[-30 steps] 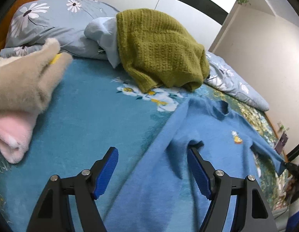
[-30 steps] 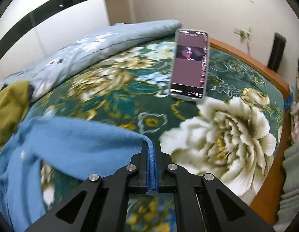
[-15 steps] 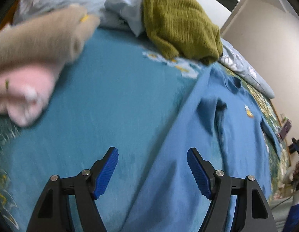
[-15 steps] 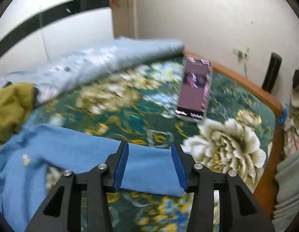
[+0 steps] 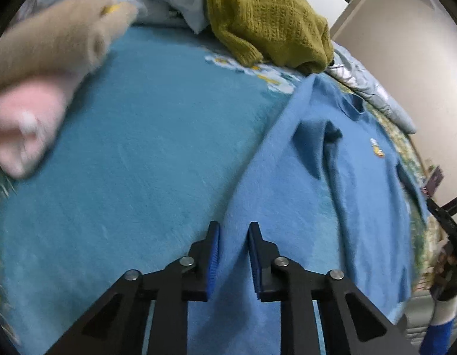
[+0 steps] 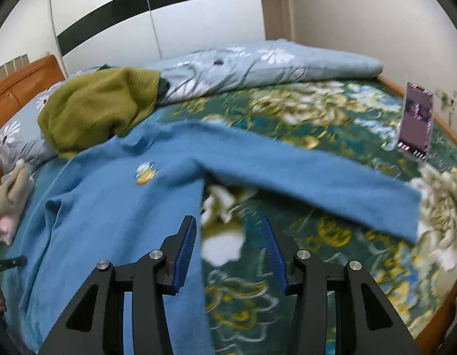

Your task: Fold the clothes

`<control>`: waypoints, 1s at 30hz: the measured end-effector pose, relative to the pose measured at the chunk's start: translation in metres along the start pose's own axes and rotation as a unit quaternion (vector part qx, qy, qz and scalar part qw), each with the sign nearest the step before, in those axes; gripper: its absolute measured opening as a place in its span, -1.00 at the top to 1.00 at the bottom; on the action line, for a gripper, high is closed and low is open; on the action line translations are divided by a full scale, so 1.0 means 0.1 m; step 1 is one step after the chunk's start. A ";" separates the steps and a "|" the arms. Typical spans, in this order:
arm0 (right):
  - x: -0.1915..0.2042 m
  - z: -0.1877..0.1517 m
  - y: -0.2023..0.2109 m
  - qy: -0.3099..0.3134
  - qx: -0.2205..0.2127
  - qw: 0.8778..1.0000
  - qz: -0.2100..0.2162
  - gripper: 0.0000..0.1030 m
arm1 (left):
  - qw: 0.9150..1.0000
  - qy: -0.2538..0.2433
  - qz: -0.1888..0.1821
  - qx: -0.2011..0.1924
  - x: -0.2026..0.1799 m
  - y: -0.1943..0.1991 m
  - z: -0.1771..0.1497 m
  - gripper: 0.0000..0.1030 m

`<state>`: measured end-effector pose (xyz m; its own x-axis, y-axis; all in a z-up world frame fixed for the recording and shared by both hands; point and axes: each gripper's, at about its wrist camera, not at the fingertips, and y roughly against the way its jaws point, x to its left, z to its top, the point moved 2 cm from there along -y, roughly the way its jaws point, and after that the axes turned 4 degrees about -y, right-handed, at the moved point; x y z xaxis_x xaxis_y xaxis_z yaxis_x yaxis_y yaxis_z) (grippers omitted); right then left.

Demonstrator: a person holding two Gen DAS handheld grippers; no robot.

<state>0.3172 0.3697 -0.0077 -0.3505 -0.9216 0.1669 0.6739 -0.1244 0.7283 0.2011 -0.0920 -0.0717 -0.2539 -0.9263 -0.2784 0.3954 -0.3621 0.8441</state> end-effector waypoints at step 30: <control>-0.22 -0.80 0.12 -0.038 0.090 0.991 0.091 0.07 | 0.997 -0.064 -0.026 -0.046 -0.62 0.11 0.04 -0.23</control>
<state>0.3854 0.3591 -0.0560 -0.2873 -0.8911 0.3512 0.6062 0.1147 0.7870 0.2173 -0.0383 -0.0436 -0.3839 -0.8871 -0.2561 0.4557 -0.4233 0.7830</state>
